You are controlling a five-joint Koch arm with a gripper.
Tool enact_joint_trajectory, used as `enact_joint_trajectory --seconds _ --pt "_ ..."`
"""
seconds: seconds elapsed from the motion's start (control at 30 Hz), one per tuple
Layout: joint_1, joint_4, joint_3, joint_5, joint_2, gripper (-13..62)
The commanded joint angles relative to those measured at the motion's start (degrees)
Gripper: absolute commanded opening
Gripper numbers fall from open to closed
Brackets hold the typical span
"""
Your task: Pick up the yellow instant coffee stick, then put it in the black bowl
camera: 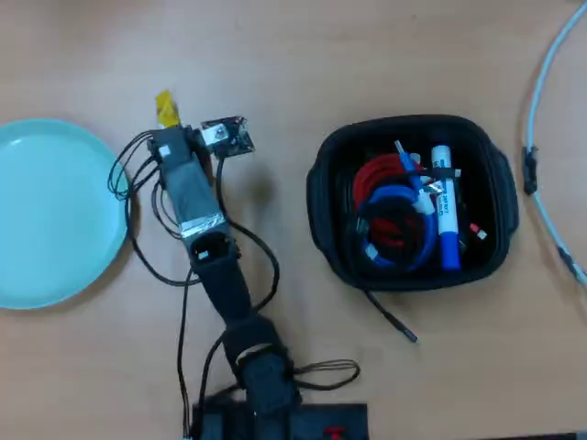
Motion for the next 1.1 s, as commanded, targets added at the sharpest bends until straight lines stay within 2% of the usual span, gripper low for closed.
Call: enact_joint_trajectory --seconds 0.0,0.07,0.1,0.2,0.43,0.6,1.07 --pt "-1.49 0.53 -5.01 0.00 0.26 9.0" --pt "-2.37 0.79 -5.10 0.53 -0.97 -5.6" --pt "-2.55 0.97 -5.10 1.14 -1.32 -10.2" --pt "-2.55 2.20 -5.10 4.57 -1.23 -5.3" --pt "-3.60 4.04 -5.10 15.64 -0.97 -6.8" --pt "-4.48 6.86 -5.45 16.79 -0.35 -6.8" --pt "-6.33 14.24 -2.46 18.37 19.34 -6.9"
